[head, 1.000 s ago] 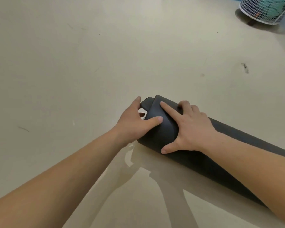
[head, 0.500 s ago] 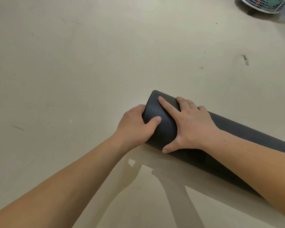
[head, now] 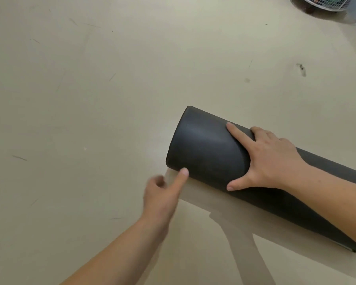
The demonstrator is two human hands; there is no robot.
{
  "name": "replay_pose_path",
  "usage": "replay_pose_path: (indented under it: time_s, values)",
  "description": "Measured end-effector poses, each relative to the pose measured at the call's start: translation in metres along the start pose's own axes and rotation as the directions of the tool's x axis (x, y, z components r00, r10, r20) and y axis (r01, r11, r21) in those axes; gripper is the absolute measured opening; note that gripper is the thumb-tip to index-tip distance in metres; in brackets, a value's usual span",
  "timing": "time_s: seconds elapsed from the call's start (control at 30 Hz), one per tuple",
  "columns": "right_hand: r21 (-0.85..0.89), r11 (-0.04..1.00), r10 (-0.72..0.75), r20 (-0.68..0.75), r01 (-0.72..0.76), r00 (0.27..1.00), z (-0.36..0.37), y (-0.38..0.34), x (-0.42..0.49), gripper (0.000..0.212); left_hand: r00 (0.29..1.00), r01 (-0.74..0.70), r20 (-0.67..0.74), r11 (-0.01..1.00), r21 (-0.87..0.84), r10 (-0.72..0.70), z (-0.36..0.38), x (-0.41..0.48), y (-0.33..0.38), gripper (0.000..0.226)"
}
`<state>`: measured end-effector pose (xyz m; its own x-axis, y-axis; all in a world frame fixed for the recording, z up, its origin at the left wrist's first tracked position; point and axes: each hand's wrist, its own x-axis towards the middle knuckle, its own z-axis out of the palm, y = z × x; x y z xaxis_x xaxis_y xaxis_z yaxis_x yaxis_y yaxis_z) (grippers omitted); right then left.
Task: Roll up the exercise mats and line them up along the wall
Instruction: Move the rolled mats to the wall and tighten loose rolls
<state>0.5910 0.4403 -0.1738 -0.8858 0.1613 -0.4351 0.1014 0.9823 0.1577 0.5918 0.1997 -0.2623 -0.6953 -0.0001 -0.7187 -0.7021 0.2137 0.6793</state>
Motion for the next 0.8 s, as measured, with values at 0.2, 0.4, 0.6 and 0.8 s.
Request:
replay_pose_path:
  time_s: [0.2, 0.4, 0.6, 0.8]
  values:
    - [0.13, 0.988, -0.068, -0.09, 0.079, 0.994, 0.013, 0.022, -0.016, 0.143, 0.956, 0.135, 0.28, 0.978, -0.159, -0.087, 0.091, -0.024, -0.009, 0.069]
    - [0.129, 0.99, 0.027, 0.179, -0.05, 0.983, 0.004, 0.107, -0.041, 0.148, 0.975, 0.126, 0.2, 0.982, -0.139, -0.097, 0.107, -0.031, -0.007, 0.06]
    - [0.144, 0.99, -0.007, 0.05, 0.0, 0.999, 0.056, 0.135, -0.069, 0.146, 0.905, 0.26, 0.373, 0.959, -0.109, -0.203, 0.162, -0.086, -0.024, 0.055]
    - [0.131, 0.973, -0.199, 0.064, 0.19, 0.978, 0.07, 0.183, -0.086, 0.15, 0.949, 0.184, 0.29, 0.964, -0.192, -0.123, 0.221, -0.1, -0.029, 0.097]
